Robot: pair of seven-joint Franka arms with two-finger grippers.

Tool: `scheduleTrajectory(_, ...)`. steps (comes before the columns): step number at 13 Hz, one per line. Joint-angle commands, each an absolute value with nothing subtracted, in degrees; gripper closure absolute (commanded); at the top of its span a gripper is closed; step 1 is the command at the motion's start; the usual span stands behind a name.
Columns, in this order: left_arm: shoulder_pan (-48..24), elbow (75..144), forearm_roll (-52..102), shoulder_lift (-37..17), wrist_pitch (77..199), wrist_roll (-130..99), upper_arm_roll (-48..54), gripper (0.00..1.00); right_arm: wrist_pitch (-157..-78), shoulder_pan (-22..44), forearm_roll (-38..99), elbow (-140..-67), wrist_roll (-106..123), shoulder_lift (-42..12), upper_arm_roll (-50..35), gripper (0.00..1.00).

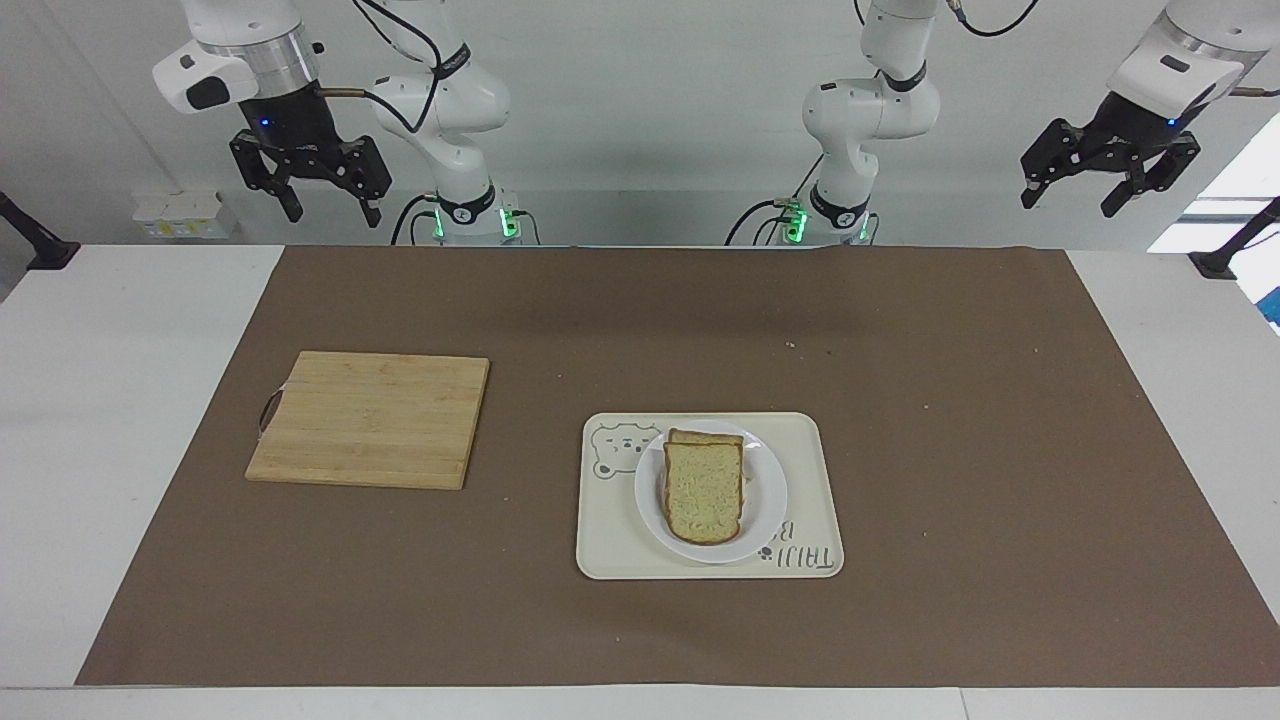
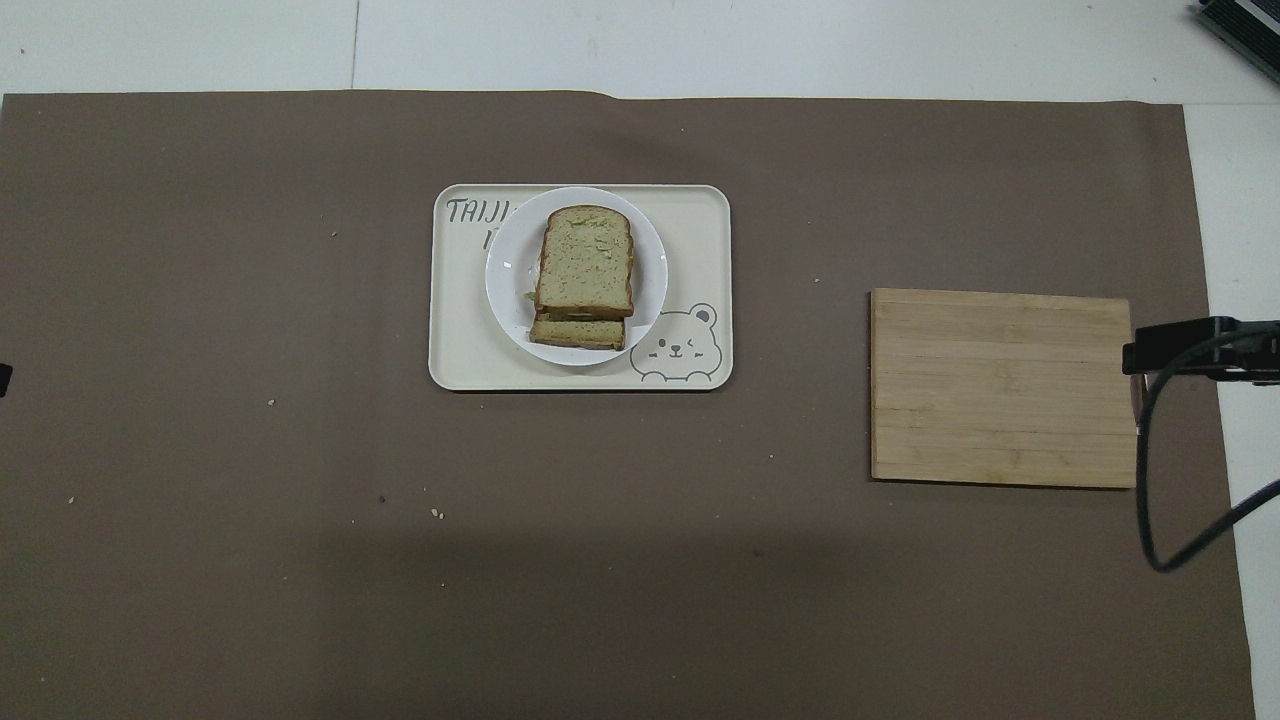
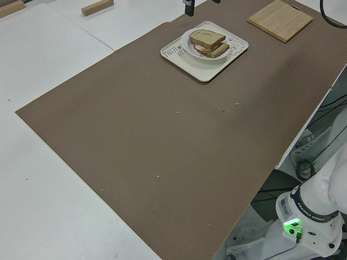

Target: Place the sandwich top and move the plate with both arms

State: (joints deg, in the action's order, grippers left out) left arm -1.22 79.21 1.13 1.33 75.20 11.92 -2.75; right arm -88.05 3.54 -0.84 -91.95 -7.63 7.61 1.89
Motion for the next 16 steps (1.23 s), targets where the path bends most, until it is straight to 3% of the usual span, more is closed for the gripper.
scheduleTrajectory(1,-2.11,80.86,0.44,2.81,75.06,10.99,-2.55,0.0,-87.54,2.81,0.26,-91.76,-7.21,8.0,1.67,0.0)
scheduleTrajectory(16,-2.11,81.12,0.44,2.9,75.15,10.02,-2.55,0.0,-87.54,2.81,0.26,-91.76,-7.21,8.0,1.76,0.0)
